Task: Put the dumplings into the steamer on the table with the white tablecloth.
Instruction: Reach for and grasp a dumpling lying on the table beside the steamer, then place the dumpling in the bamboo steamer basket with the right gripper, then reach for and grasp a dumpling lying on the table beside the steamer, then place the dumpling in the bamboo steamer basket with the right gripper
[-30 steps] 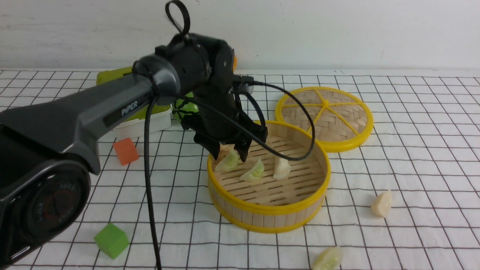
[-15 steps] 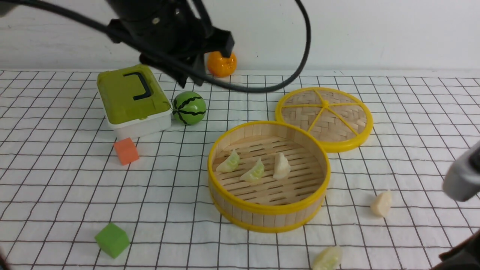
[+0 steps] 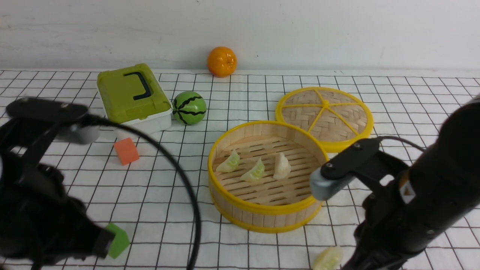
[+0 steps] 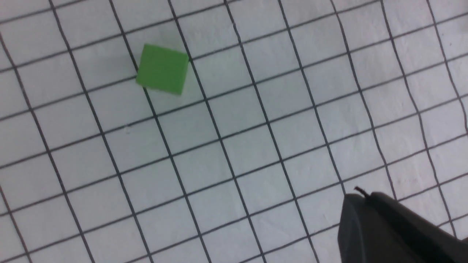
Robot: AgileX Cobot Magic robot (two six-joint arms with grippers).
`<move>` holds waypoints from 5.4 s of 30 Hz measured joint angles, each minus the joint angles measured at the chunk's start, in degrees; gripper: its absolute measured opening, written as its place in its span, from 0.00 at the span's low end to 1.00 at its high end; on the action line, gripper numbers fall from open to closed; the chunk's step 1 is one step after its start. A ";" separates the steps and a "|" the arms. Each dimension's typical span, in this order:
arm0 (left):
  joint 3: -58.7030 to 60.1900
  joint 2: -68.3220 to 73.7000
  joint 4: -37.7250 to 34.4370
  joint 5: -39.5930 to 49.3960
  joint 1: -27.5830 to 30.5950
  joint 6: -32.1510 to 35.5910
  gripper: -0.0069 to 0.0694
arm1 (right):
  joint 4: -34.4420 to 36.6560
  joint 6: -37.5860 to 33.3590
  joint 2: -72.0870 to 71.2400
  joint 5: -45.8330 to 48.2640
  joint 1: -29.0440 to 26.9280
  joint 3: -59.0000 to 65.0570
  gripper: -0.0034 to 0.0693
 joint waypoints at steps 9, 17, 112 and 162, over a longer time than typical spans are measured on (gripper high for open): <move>7.41 -14.38 0.00 -2.17 0.00 0.00 0.07 | -2.14 15.36 10.01 -11.52 0.00 0.00 0.77; 7.52 -16.38 1.19 -2.03 0.00 0.06 0.07 | -7.51 25.60 17.52 -14.64 0.00 0.00 0.89; 8.59 -16.38 2.23 -3.12 0.00 0.21 0.12 | 1.60 17.30 28.87 -23.02 -28.50 -8.49 0.74; 10.03 -17.80 3.62 -3.55 0.00 0.16 0.14 | -4.09 8.50 35.67 -8.65 -13.09 -41.10 0.68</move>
